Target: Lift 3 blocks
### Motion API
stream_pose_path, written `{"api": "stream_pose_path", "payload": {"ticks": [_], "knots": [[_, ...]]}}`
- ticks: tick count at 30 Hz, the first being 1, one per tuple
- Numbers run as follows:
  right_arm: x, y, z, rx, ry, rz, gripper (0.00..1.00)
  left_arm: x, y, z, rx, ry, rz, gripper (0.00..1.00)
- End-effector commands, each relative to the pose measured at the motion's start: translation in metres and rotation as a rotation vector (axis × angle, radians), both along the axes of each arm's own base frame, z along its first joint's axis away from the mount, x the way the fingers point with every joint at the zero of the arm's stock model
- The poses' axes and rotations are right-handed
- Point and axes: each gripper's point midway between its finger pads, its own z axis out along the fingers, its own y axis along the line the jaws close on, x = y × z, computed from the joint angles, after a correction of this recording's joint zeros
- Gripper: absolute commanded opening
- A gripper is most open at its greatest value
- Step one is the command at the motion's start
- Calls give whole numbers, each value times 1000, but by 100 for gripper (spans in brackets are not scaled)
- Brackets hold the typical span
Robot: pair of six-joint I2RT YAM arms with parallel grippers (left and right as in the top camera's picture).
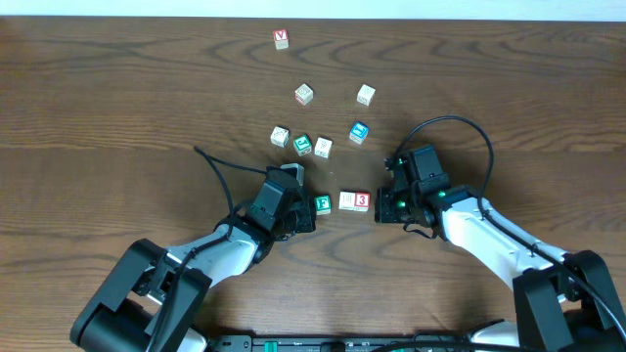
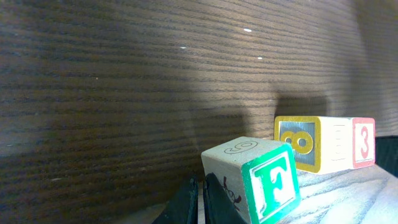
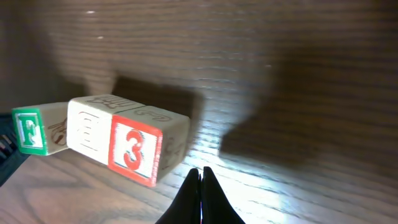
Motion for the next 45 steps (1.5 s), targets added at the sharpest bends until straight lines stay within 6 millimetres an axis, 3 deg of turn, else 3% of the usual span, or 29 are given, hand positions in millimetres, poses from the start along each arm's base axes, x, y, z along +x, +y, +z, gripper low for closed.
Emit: {"api": "stream_pose_path", "payload": {"ticks": [1, 8, 19, 30, 45], "knots": [[-3, -1, -15, -24, 26, 17, 1, -17, 9, -23, 66, 47, -33, 8], [-3, 0, -32, -30, 60, 4, 1, -17, 9, -23, 93, 14, -87, 7], [2, 2, -30, -37, 12, 61, 1, -16, 9, -23, 137, -47, -179, 7], [2, 2, -30, -43, -2, 92, 1, -1, -1, -9, 101, -136, -188, 8], [-11, 19, -25, 60, 57, 120, 1, -2, -5, -6, 46, -103, -148, 7]]}}
